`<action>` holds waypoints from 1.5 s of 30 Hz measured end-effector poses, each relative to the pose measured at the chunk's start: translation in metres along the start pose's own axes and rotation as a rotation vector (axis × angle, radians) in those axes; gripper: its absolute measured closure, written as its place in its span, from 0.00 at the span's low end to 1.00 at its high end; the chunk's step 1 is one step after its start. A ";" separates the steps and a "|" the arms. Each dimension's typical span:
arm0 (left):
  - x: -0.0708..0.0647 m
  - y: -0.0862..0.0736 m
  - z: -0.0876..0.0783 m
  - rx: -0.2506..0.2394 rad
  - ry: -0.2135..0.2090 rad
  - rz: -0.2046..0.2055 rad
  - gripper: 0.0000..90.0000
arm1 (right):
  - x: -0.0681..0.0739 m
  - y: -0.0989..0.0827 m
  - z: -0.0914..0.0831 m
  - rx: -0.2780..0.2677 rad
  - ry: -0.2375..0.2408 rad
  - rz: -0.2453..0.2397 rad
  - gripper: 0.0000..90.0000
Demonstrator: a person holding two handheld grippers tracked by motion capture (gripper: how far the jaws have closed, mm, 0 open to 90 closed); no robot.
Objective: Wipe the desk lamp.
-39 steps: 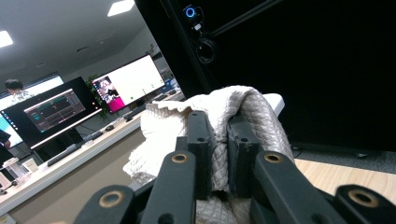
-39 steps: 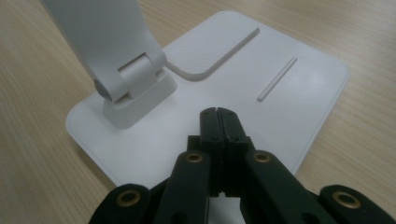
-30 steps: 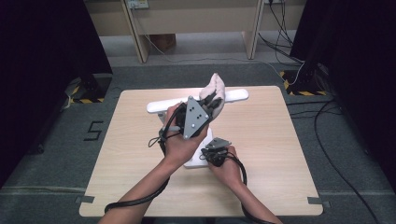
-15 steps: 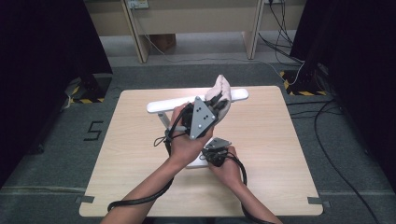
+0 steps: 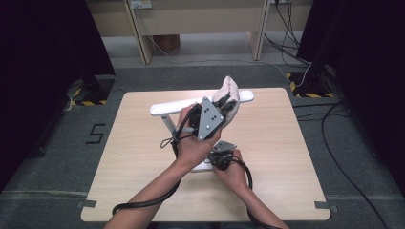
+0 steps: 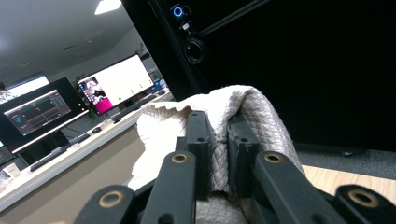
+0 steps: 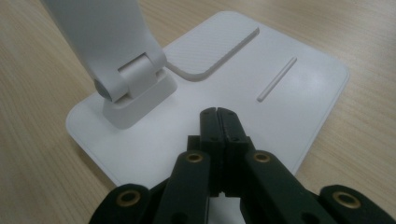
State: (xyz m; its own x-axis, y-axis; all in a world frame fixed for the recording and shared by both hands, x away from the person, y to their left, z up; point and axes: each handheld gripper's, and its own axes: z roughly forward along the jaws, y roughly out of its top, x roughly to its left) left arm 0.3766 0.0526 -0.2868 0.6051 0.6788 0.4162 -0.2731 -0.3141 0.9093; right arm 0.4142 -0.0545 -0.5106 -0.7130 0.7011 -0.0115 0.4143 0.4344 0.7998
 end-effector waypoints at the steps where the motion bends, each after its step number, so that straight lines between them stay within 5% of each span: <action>1: 0.000 0.000 0.001 0.002 -0.002 -0.001 0.91 | 0.000 0.000 0.000 0.000 0.000 0.000 1.00; 45: -0.016 0.010 0.033 0.014 -0.070 -0.015 0.91 | -0.001 0.000 0.000 -0.001 0.003 0.006 1.00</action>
State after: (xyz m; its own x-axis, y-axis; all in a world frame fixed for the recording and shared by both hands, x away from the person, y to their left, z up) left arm 0.3889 0.0166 -0.2842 0.6601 0.6351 0.4011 -0.2534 -0.3145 0.9148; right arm 0.4146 -0.0552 -0.5108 -0.7123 0.7019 -0.0049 0.4178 0.4296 0.8006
